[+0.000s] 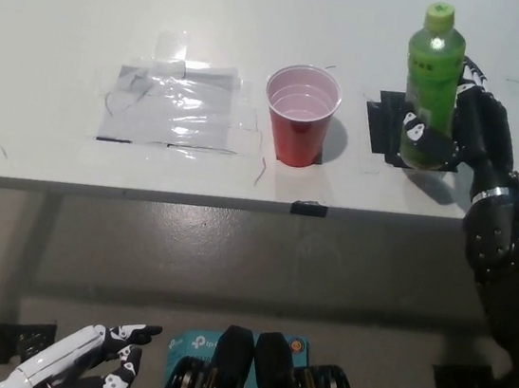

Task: The robot uses its right hand to pick up a bottle kept in the middle of the desk and tilt it into a cup kept next to it to pour water out

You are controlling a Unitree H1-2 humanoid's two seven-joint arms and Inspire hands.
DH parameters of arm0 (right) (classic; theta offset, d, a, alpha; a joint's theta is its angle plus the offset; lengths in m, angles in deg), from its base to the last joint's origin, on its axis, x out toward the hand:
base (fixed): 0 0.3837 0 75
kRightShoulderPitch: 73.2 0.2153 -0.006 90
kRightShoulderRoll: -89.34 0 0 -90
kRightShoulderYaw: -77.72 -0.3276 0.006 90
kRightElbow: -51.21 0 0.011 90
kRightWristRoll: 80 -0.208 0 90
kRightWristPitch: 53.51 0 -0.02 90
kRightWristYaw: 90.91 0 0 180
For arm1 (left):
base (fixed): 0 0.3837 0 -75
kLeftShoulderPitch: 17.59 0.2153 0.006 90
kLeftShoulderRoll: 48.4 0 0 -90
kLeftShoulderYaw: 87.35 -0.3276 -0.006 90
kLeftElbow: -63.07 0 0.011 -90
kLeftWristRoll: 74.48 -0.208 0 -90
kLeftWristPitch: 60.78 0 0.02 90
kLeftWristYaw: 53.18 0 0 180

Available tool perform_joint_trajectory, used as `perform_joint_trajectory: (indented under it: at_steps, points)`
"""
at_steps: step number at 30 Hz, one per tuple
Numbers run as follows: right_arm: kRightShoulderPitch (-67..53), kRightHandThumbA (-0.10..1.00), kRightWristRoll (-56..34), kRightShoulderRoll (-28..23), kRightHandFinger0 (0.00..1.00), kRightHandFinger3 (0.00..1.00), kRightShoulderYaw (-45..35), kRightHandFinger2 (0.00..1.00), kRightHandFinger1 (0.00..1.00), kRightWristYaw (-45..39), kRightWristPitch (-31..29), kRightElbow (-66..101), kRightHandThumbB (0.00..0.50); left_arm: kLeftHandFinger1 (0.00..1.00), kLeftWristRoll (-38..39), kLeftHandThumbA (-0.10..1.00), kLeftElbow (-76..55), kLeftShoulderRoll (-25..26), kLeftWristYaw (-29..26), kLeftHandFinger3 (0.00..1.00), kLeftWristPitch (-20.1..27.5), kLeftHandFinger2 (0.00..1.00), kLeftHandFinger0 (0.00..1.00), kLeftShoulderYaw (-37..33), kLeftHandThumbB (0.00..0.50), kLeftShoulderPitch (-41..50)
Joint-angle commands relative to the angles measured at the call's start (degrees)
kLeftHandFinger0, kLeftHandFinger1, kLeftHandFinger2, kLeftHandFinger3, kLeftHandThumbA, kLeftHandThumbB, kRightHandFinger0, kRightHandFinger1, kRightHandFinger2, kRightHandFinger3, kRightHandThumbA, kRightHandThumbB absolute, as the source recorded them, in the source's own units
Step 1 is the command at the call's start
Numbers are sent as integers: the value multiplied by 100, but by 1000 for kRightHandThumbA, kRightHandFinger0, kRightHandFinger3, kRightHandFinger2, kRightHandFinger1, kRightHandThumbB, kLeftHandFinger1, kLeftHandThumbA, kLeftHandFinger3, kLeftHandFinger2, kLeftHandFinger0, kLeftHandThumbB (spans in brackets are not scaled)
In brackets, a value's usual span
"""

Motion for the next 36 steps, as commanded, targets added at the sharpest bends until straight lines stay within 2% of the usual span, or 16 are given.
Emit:
perform_joint_trajectory:
  at_steps: [1,4,5,6,7,10,13,16,19,28,33,35,36]
  points:
    - [289,502,-262,65,1000,1000,-128,1000,1000,474,-330,18,234,1000,-29,924,-166,72,-25,1000,189,1000,1000,71,282,-10]
    - [287,658,-189,96,1000,1000,-60,1000,1000,515,-176,-87,280,1000,7,907,-150,60,-24,1000,201,1000,1000,91,281,0]
    - [278,741,-144,104,1000,1000,-31,1000,1000,521,-58,-77,326,1000,2,907,-150,62,-22,1000,197,1000,1000,89,284,-1]
    - [270,779,-90,113,1000,1000,-4,1000,1000,547,55,-66,328,1000,-11,909,-155,65,-24,1000,185,1000,1000,85,284,-2]
    - [282,836,-54,129,1000,1000,33,1000,1000,544,142,-103,358,1000,-14,909,-165,40,-48,1000,171,1000,1000,91,285,13]
    - [318,924,52,139,1000,1000,144,1000,1000,641,325,-274,423,1000,-29,918,-146,36,-58,1000,192,1000,1000,91,288,19]
    - [292,948,47,119,1000,1000,222,1000,1000,619,356,-345,437,1000,-72,929,-150,68,-49,1000,218,1000,1000,74,282,16]
    - [254,912,25,87,1000,1000,261,1000,1000,627,320,-358,444,1000,-73,928,-143,76,-34,1000,231,1000,1000,73,284,13]
    - [221,979,62,40,1000,1000,310,1000,1000,634,441,-295,499,1000,-26,922,-129,53,-36,1000,234,1000,1000,101,284,27]
    - [66,1000,136,-155,1000,1000,352,1000,1000,575,705,78,500,1000,-71,925,-84,-1,-55,1000,290,1000,1000,59,274,28]
    - [-147,1000,154,-283,1000,1000,382,1000,1000,524,728,394,500,1000,-89,923,-100,-13,-53,1000,211,1000,1000,57,286,15]
    - [-501,1000,60,-361,1000,1000,328,1000,1000,205,866,1016,500,1000,-87,932,-96,10,-30,1000,183,1000,1000,55,302,3]
    - [-569,1000,3,-371,1000,1000,308,1000,1000,112,903,1138,500,1000,-96,936,-94,13,-29,1000,193,1000,1000,50,295,2]
